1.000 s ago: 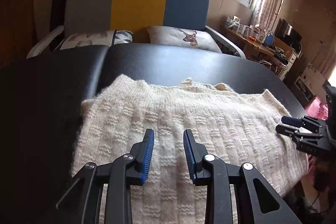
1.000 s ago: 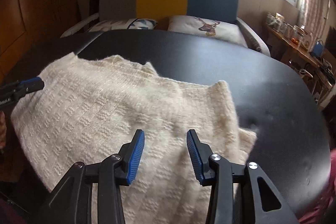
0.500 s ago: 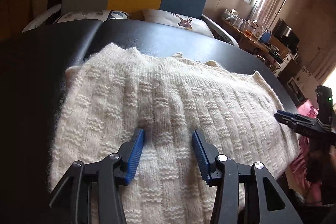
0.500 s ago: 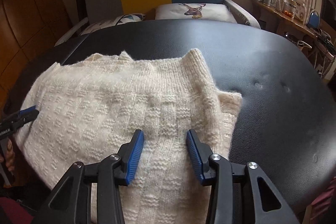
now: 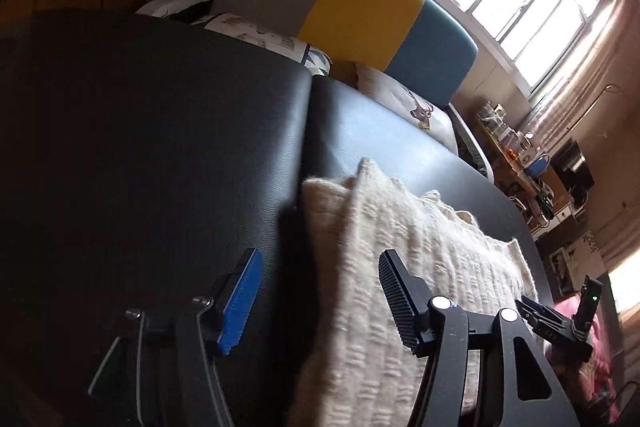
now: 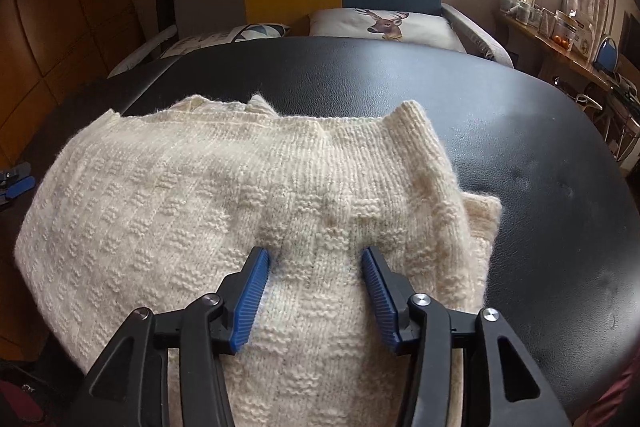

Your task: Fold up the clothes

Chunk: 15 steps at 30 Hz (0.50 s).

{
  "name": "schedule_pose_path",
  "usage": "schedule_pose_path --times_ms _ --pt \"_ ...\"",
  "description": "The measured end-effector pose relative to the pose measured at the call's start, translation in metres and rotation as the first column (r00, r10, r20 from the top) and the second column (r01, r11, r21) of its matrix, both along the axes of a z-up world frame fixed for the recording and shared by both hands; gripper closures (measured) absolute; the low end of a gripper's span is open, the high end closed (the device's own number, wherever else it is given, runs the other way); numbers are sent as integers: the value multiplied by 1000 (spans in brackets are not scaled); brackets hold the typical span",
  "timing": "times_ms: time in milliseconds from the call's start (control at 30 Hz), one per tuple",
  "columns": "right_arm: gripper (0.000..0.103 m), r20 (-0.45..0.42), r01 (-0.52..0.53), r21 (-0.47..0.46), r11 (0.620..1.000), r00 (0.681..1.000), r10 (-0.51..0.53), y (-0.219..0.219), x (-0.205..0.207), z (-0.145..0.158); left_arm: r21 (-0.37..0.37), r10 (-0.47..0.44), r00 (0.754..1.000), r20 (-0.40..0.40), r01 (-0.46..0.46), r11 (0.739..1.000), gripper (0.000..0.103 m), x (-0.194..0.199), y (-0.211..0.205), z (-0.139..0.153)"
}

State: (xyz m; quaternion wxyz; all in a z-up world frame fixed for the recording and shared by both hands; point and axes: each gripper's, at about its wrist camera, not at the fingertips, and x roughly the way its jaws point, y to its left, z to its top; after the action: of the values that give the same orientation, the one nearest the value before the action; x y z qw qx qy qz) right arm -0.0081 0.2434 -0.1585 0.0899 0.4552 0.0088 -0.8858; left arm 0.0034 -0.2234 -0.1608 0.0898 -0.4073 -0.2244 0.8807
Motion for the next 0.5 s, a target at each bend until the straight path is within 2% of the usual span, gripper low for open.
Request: schedule_pose_path --times_ms 67,133,233,467,500 --pt "52 -2 2 8 1000 1000 -2 -1 0 0 9 -47 999 28 47 999 39 -11 -2 -9" --pt "52 -2 2 17 1000 1000 -2 -3 -1 0 54 -102 994 48 100 994 28 -21 -1 -16" --pt "51 2 5 20 1000 1000 -5 -3 -2 0 128 -153 986 62 145 981 28 -35 0 -24" --pt "50 1 1 29 1000 1000 -1 -4 -4 0 247 -232 972 24 219 944 25 -61 6 -34" --pt "50 1 1 29 1000 1000 -1 -4 -5 0 244 -248 969 24 235 941 25 -64 8 -34"
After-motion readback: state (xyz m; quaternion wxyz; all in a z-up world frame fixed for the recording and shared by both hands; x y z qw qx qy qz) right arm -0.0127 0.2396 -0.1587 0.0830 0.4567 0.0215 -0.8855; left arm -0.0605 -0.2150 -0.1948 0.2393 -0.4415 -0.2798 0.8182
